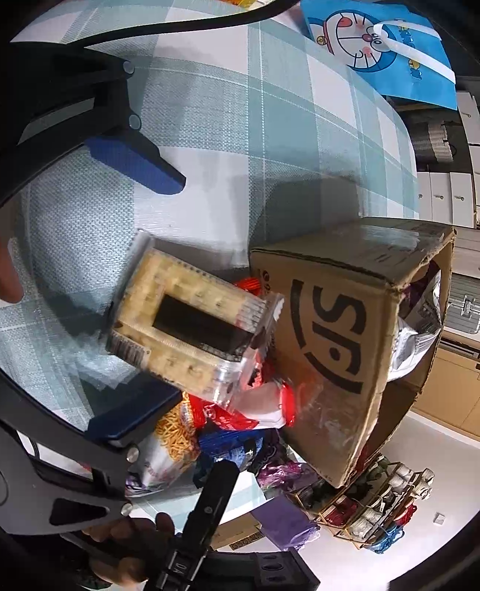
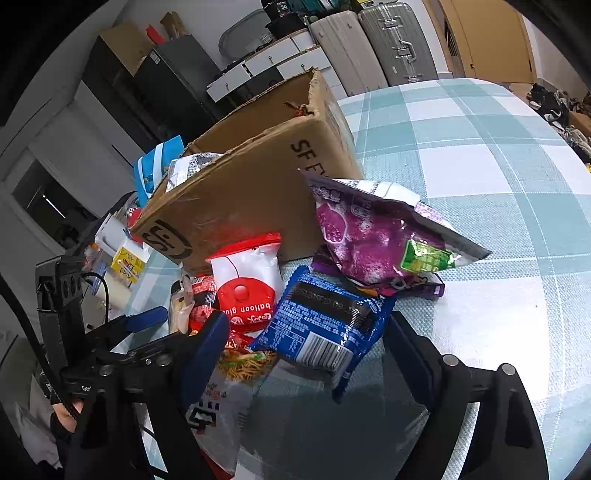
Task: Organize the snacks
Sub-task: 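Move the left gripper toward the cracker pack while the right approaches the blue packet, then grasp the cracker pack with the left gripper while the right grasps the blue packet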
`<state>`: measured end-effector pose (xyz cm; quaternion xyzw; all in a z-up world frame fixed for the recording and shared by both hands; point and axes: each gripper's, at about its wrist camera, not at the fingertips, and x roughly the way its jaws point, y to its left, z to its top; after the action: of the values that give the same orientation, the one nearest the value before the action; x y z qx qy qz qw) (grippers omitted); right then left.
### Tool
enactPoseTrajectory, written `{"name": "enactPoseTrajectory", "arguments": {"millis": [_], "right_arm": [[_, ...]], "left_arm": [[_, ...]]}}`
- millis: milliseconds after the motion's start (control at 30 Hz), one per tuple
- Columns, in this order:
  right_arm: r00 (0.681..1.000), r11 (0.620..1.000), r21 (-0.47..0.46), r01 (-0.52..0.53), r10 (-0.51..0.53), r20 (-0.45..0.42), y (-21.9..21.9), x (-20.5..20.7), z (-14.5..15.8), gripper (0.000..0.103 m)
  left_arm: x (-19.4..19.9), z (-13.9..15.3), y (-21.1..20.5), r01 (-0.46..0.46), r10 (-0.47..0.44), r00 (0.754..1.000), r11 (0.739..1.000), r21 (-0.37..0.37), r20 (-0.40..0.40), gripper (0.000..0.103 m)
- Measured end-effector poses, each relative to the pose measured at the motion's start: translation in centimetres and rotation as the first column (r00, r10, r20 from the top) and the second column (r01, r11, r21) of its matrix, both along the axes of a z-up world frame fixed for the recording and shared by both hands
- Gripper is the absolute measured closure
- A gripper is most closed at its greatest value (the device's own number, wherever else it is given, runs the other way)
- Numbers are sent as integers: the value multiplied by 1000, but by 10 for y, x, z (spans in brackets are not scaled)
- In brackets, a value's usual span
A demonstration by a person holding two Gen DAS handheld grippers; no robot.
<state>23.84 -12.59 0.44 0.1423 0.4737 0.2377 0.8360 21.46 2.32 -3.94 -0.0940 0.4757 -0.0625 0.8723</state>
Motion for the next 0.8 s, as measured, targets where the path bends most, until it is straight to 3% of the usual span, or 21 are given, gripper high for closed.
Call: {"name": "enactPoseTrajectory", "arguments": {"millis": [300,467,667,733,800], "right_arm": [[999,998,-66,17,-15,39,6,-5,0,33],[999,996,-82,28,-24,45,6,-7,-1,38],[998,995,-99,25,-20,51,-1,-11,-2,46],[999,994,-103,19,-14,49,-3,-13,-2,47],[999,994,-107,14,-9,47,-5,-16,-2,49]], "left_arm": [[4,-1,-6,5,-5,1000,1000,21,7,1],[2,-1,-11,12,-13,1000,999,49,19,9],[-1,2,-13,31,-33,999,998,57,33,30],[-4,3,-14,46,-48,998,998,52,36,42],[-8,3,-15,52,-54,998,997,58,40,46]]}}
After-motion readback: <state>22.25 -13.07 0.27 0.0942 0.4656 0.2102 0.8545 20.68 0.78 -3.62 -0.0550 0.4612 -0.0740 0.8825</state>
